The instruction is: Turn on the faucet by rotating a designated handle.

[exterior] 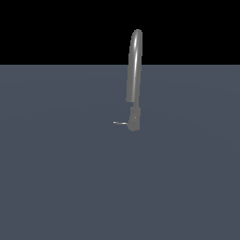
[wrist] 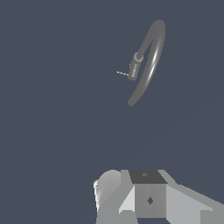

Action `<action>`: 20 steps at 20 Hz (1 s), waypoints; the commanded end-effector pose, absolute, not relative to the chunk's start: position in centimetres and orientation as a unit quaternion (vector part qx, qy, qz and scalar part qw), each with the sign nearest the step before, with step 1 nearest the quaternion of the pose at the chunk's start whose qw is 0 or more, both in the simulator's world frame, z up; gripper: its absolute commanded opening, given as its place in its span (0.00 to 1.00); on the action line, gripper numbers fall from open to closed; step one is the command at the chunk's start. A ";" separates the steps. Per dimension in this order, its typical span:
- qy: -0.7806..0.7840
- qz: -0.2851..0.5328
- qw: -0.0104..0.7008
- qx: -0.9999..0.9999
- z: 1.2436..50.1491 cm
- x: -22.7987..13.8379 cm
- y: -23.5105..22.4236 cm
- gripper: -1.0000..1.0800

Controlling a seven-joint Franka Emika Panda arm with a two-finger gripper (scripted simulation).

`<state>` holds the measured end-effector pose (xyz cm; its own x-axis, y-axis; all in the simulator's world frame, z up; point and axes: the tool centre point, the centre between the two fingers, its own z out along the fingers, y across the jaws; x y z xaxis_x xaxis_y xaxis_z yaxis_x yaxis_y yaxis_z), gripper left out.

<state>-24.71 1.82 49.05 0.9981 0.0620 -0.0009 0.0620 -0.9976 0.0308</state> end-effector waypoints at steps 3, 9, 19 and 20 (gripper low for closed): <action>0.033 0.000 0.017 0.999 49.0 -24.7 1.9 0.00; 0.062 -0.003 0.045 0.997 48.1 -23.8 2.4 0.00; 0.177 -0.013 0.156 0.972 44.2 -20.9 4.7 0.00; 0.192 -0.015 0.170 0.966 43.6 -20.6 5.0 0.00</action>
